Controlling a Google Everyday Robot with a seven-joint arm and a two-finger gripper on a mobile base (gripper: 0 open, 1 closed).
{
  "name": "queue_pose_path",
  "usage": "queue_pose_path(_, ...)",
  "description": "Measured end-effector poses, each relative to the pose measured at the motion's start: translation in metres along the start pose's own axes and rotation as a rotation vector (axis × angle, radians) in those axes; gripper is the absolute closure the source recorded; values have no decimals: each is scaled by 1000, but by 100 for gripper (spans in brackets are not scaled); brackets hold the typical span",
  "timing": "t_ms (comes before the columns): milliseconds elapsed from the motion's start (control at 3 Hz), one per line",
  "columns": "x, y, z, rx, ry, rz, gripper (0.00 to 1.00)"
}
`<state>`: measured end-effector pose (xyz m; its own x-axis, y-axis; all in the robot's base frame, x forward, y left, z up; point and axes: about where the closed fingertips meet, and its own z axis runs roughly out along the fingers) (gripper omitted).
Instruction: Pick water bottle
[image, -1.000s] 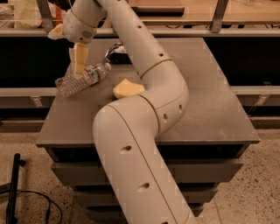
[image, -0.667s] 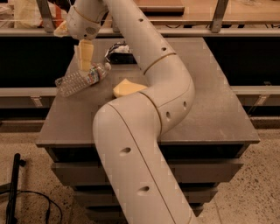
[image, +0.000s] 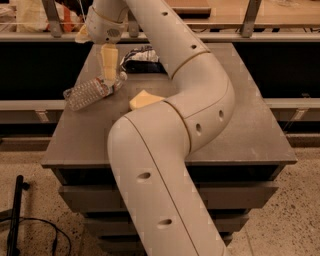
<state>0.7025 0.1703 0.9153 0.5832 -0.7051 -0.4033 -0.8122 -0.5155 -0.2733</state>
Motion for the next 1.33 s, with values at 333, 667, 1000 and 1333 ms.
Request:
queue_pose_path(333, 12, 9, 2, -31, 41, 8, 0)
queue_pose_path(667, 21, 20, 10, -74, 63, 19, 0)
queue_pose_path(1000, 26, 33, 17, -119, 74, 27, 0)
queue_pose_path(1333, 25, 45, 23, -153, 76, 31, 17)
